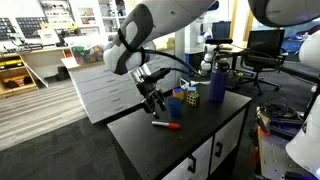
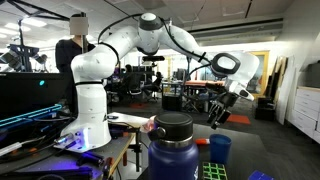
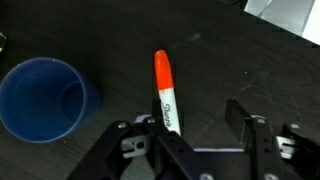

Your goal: Take the red marker out of the blue cup

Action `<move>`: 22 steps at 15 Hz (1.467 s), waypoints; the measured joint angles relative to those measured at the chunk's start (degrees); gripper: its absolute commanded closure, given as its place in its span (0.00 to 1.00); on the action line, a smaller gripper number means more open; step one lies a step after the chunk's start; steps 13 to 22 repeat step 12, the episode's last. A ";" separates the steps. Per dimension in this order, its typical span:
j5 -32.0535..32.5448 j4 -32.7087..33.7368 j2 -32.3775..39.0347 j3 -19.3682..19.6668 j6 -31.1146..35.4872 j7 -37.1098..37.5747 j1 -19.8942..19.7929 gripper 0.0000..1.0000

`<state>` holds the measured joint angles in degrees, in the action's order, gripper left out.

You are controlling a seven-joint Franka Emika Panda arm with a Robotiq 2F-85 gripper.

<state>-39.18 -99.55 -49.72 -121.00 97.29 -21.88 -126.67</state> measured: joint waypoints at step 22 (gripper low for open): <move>0.00 -0.01 0.00 0.60 2.31 -0.10 0.46 0.09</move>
